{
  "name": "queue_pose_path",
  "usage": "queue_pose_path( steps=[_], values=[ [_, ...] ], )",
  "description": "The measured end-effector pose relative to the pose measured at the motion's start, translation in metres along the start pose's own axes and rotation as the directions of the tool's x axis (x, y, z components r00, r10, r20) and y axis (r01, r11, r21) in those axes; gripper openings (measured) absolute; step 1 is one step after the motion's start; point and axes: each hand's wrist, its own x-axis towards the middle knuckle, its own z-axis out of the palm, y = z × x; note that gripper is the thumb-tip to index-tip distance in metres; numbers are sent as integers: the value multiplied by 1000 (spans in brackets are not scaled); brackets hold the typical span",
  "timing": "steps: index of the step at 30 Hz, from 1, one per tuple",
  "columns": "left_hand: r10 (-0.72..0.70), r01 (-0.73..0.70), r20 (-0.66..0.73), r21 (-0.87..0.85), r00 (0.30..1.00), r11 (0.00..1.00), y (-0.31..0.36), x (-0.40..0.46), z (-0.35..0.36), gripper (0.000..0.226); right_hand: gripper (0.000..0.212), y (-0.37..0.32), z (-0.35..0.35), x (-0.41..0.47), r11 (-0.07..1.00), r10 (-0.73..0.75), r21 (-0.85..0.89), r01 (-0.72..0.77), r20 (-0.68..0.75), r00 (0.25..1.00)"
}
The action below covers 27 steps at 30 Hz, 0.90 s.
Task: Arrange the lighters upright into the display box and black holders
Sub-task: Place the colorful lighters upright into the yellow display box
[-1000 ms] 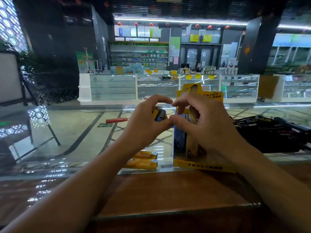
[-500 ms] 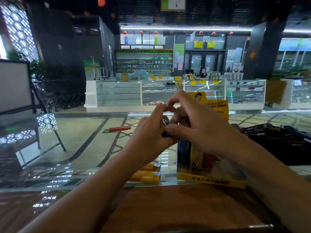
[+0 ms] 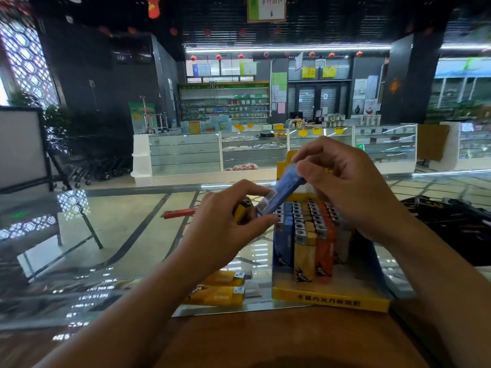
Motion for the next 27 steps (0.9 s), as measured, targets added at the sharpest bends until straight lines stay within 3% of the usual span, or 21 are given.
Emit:
queue_pose_path(
  steps=[3,8,14,22,27],
  values=[
    [3,-3,-4,-27,1000,1000,2,-2,2,6,12,2,0,-3,998,0,69,0,6,1000],
    [-10,22,74,-165,997,986,8,-3,3,18,13,2,5,-7,992,-10,125,13,-27,1000],
    [23,-6,188,-91,982,996,13,-6,5,23,18,1,8,-12,985,-49,167,52,-24,999],
    [-4,10,190,-34,982,999,6,-2,4,7,30,4,10,-21,980,-139,-140,141,21,990],
    [-108,105,-12,-136,994,985,-6,4,-4,7,21,-1,17,-22,964,-88,-249,91,22,996]
  ],
)
